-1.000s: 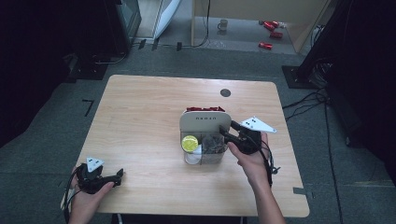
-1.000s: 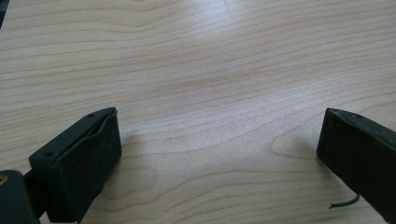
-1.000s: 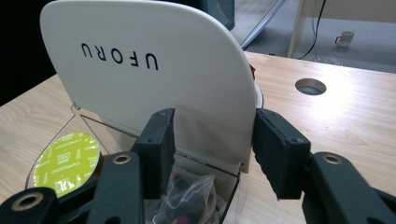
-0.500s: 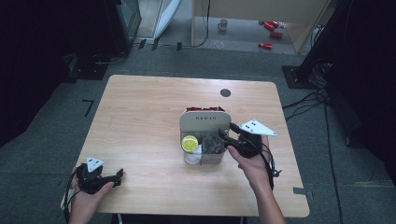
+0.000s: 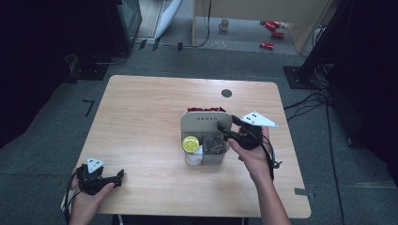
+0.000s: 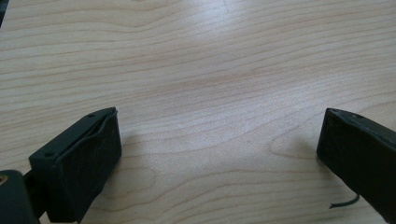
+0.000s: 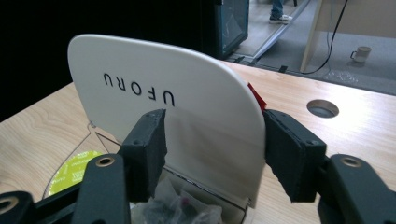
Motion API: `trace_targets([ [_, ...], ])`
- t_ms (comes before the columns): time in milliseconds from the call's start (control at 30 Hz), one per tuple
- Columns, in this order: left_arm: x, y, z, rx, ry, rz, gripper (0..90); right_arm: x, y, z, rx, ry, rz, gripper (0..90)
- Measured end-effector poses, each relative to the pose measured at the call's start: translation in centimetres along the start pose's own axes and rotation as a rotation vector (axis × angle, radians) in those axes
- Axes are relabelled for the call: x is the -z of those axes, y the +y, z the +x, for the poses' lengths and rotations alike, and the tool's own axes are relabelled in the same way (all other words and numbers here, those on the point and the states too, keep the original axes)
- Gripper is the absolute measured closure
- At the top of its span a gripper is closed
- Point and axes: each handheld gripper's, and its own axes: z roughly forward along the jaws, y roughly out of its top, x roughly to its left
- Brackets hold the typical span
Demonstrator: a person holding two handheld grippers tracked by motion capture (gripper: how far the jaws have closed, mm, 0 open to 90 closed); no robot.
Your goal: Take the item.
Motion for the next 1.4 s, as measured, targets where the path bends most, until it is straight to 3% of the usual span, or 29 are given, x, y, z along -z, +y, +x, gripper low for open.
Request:
trace_targets([
  [400, 0.0, 0.0, 0.0, 0.000, 0.000, 0.000, 0.1, 1.0, -0.7, 0.5, 0.007, 0.005, 0.008, 42.3],
  [633, 0.0, 0.0, 0.0, 0.002, -0.001, 0.000, 0.1, 2.0, -2.0, 1.2, 0.008, 0.012, 0.009, 37.3],
  [800, 0.0, 0.0, 0.0, 0.000, -0.001, 0.002, 0.1, 2.7, -3.0, 2.2, 0.071, 0.001, 0.006, 34.8],
  [1000, 0.0, 0.0, 0.0, 0.001, -0.001, 0.001, 0.1, 3.7, -3.4, 2.8, 0.106, 0.001, 0.004, 32.6],
  [1100, 0.0, 0.0, 0.0, 0.001, -0.001, 0.001, 0.1, 4.7, -3.3, 2.9, 0.088, 0.025, 0.002, 35.8],
  [1400, 0.0, 0.0, 0.0, 0.001, -0.001, 0.001, 0.1, 6.7, -2.4, 3.2, 0.085, 0.098, -0.035, 60.1],
])
